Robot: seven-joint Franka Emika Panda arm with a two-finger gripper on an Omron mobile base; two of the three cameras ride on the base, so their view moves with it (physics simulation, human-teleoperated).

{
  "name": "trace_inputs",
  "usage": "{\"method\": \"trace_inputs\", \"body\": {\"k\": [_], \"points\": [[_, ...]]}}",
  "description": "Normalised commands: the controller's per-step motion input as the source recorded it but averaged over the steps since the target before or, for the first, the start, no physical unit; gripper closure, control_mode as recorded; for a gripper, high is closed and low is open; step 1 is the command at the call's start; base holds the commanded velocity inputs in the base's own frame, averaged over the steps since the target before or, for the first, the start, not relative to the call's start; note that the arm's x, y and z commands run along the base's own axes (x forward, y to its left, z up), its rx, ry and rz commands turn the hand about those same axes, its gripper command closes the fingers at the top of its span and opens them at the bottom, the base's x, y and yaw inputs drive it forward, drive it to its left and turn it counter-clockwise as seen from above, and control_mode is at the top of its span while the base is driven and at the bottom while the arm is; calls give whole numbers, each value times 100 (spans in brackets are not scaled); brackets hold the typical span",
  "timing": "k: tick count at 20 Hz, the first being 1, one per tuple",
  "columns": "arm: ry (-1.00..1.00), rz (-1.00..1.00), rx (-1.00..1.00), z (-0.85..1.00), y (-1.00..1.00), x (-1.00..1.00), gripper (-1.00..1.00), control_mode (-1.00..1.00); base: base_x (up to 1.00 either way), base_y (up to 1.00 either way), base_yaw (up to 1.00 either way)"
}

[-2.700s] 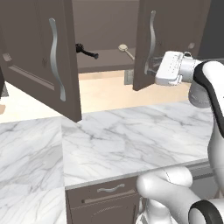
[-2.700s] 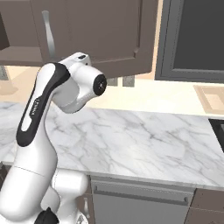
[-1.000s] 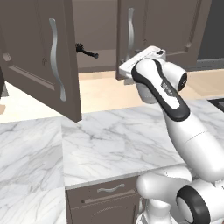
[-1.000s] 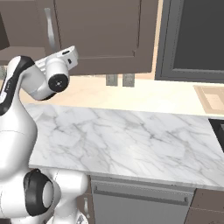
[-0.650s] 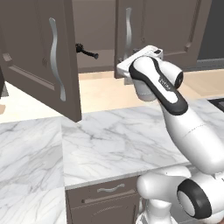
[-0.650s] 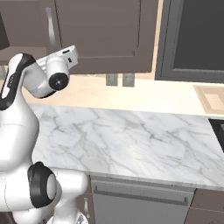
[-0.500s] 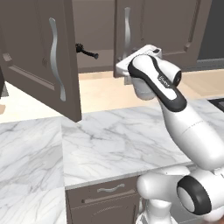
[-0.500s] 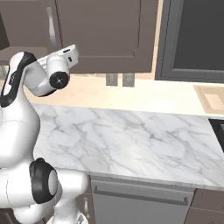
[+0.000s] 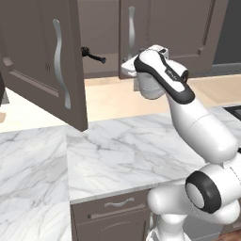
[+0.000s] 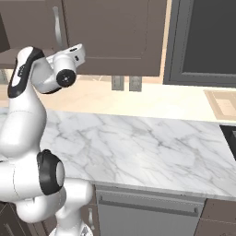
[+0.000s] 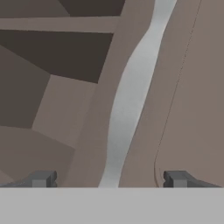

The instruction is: Pick up the dish brush and dish brush from the sink, and place them back in the cabinet, and close the cabinet doors.

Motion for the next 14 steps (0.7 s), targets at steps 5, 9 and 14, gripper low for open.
{"method": "trace_inputs", "body": {"k": [5, 9, 14], "points": [[0, 0, 0, 0, 0, 35, -100, -100, 0, 0, 0], [0, 0, 0, 0, 0, 34, -100, -100, 0, 0, 0], [0, 0, 0, 0, 0, 29, -100, -100, 0, 0, 0]]}}
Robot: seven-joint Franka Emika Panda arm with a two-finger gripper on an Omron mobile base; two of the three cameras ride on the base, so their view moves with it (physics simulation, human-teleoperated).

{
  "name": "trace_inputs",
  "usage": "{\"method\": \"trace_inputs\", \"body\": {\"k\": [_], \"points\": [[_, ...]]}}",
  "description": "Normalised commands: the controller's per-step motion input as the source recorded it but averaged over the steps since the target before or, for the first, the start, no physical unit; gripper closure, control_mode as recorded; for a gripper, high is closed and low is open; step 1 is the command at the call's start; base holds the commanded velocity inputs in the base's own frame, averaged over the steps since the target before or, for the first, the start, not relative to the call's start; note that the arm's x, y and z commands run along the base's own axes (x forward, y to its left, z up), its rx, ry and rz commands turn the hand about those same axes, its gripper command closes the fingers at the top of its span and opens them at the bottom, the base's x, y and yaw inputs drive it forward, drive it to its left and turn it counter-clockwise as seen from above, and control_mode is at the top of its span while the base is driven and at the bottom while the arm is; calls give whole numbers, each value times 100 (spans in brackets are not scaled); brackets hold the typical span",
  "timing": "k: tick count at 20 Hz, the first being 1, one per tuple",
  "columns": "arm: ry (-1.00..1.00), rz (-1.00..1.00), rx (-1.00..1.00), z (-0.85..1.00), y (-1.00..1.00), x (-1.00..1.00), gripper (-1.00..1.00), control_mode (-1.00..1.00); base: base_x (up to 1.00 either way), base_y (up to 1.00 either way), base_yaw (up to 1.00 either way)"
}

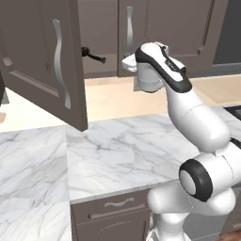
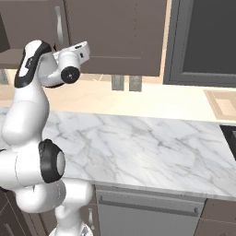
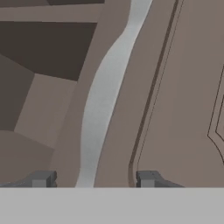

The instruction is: Pick up the dish brush and dish brush from the sink, and place them back in the cabinet, and close the cabinet doors.

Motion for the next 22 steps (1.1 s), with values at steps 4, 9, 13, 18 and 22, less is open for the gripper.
{"method": "trace_inputs", "body": {"k": [4, 9, 13, 18, 22], "points": [[0, 0, 0, 0, 4, 1, -100, -100, 0, 0, 0], [0, 0, -6, 0, 23, -26, -100, -100, 0, 0, 0], [0, 0, -7, 0, 29, -31, -100, -100, 0, 0, 0], [0, -1, -1, 5, 3, -34, -100, -100, 0, 0, 0], [0, -10, 0, 22, 0, -61, -100, -100, 0, 0, 0]]}}
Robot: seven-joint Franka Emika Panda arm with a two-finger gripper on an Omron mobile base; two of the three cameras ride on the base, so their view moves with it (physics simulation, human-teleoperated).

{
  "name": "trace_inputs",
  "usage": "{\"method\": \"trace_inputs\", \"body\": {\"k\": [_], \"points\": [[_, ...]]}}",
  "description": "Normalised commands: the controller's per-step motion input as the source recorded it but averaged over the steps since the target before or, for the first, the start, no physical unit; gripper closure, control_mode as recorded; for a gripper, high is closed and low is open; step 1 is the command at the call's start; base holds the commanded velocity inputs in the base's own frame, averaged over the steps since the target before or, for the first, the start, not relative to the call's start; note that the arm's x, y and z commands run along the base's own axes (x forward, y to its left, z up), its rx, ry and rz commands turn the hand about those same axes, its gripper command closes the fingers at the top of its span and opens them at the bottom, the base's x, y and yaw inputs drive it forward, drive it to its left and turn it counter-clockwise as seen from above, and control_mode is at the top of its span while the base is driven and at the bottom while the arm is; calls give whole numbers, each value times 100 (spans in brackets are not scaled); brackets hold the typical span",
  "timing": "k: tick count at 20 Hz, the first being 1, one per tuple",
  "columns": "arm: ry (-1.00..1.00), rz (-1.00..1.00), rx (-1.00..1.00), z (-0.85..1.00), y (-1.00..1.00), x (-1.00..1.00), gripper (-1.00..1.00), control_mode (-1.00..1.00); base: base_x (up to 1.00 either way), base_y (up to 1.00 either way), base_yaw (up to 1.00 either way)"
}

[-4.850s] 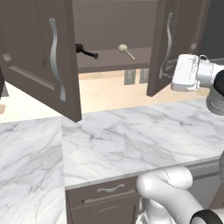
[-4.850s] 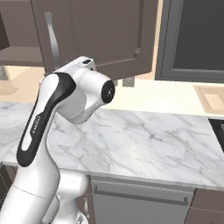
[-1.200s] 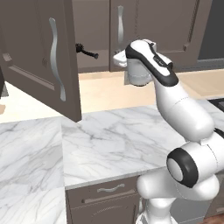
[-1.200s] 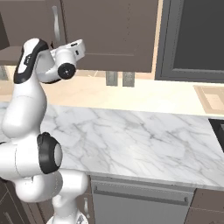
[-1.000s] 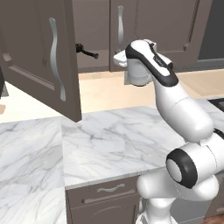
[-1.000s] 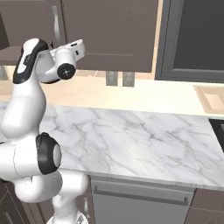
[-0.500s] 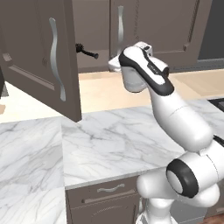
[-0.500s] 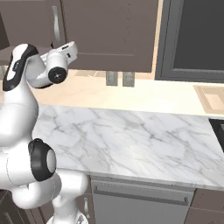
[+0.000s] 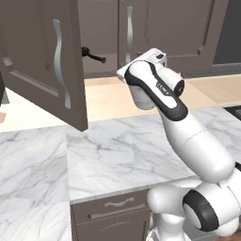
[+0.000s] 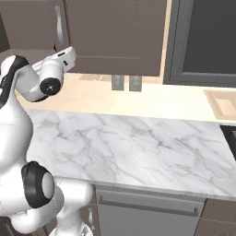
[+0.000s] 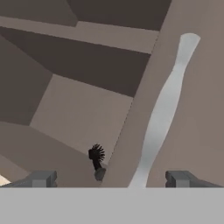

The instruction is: Pick up the dish brush and dish brush from the sink, and place them back in the cabinet, and close the cabinet doors.

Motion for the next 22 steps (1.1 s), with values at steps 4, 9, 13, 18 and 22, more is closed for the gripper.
{"method": "trace_inputs", "body": {"k": [4, 9, 13, 18, 22], "points": [[0, -13, 0, 24, 3, -89, -100, -100, 0, 0, 0], [3, -16, 0, 35, 8, -84, -100, -100, 0, 0, 0], [12, -14, 0, 44, 5, -80, -100, -100, 0, 0, 0], [21, -12, 0, 57, 1, -67, -100, -100, 0, 0, 0], [31, -10, 0, 59, 8, -71, -100, -100, 0, 0, 0]]}}
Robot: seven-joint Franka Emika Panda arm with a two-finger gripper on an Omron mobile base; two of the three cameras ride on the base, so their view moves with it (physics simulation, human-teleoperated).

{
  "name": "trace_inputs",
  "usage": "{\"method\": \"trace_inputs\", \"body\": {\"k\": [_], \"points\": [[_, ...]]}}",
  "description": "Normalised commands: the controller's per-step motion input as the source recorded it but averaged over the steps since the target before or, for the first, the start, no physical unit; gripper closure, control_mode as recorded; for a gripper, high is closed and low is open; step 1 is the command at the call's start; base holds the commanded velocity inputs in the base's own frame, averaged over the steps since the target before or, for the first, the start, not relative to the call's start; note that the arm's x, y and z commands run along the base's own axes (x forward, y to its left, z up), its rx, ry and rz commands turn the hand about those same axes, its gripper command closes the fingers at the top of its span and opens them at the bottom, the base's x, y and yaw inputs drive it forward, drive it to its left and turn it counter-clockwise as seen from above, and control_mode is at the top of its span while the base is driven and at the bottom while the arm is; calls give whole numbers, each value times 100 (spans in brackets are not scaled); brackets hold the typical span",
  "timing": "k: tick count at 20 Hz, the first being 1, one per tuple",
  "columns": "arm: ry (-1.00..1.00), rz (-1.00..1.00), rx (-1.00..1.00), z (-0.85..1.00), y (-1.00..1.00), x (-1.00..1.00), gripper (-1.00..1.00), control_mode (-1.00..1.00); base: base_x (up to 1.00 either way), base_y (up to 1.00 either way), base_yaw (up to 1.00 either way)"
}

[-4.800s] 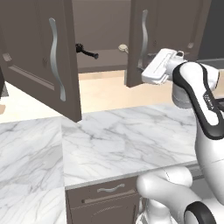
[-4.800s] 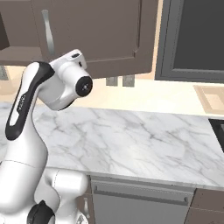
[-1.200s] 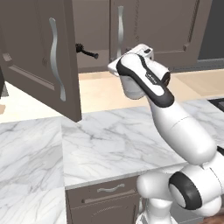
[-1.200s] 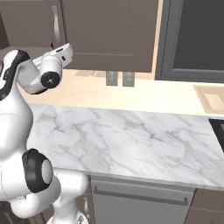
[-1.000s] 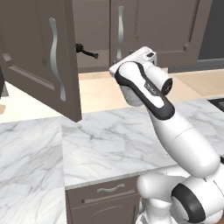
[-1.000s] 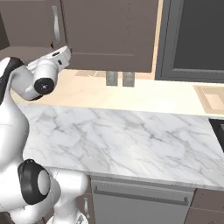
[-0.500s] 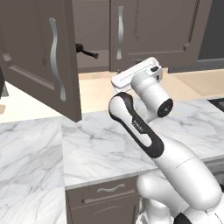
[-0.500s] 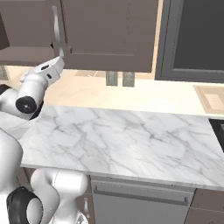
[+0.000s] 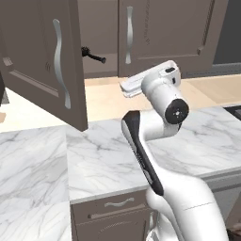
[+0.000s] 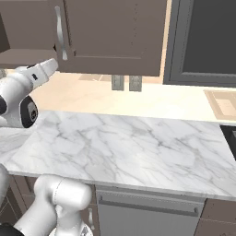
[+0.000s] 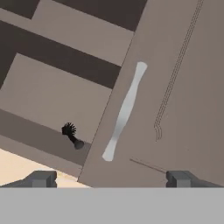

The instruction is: Pick up the dish brush and dish brush from the sink, and place them back in the cabinet, and close the cabinet doors.

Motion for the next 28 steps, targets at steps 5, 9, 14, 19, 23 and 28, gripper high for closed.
{"method": "trace_inputs", "body": {"k": [5, 9, 14, 19, 23, 28], "points": [[33, -9, 0, 53, 9, -77, -100, -100, 0, 0, 0], [28, -7, 0, 37, 4, -82, -100, -100, 0, 0, 0], [13, -3, -1, 4, 28, -56, -100, -100, 0, 0, 0], [0, 0, -1, -20, 51, -35, -100, -100, 0, 0, 0], [-5, 0, 0, -22, 52, -34, -100, -100, 0, 0, 0], [-16, 0, 0, -15, 39, -32, -100, -100, 0, 0, 0]]}}
